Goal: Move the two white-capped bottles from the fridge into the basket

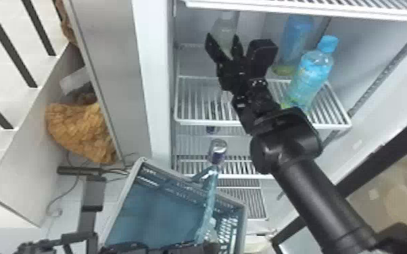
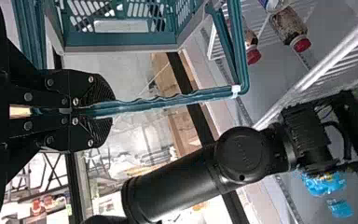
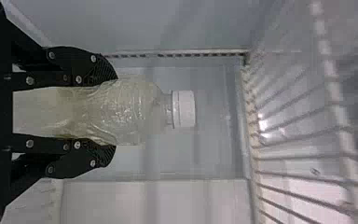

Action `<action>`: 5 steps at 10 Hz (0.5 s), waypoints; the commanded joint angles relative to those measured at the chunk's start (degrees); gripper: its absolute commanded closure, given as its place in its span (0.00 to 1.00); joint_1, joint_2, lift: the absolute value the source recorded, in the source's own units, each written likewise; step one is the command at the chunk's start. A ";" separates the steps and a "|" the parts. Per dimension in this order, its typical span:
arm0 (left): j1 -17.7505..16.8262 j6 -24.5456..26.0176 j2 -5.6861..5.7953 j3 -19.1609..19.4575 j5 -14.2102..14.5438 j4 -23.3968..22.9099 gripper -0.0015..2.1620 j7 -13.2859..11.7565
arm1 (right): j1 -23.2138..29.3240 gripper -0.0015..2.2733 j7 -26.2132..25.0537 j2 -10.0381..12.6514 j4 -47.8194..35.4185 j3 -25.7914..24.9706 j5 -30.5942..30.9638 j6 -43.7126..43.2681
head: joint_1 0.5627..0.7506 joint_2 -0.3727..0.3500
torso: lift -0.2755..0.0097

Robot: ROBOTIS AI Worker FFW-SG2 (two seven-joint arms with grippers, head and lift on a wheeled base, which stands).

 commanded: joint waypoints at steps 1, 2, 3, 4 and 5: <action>0.23 -0.22 -0.09 0.16 -0.10 0.00 0.56 -0.04 | 3.42 0.39 0.35 -0.13 -5.99 -2.89 1.96 0.05 | 0.70 0.35 | 0.97; 0.23 -0.22 -0.09 0.16 -0.21 -0.14 0.56 -0.04 | 5.25 0.39 0.62 -0.31 -9.22 -3.58 2.53 1.03 | 0.70 0.33 | 0.97; 0.23 -0.22 -0.09 0.16 -0.44 -0.28 0.56 -0.04 | 7.36 0.39 0.70 -0.49 -12.60 -4.61 3.22 2.30 | 0.70 0.32 | 0.97; 0.37 -0.22 -0.09 0.27 -0.55 -0.42 0.56 -0.04 | 9.89 0.39 0.79 -0.84 -16.25 -5.64 2.99 3.70 | 0.70 0.32 | 0.97; 0.51 -0.22 -0.26 0.50 -0.55 -0.42 0.56 -0.04 | 11.86 0.39 1.06 -1.19 -19.49 -6.55 2.76 5.39 | 0.70 0.31 | 0.97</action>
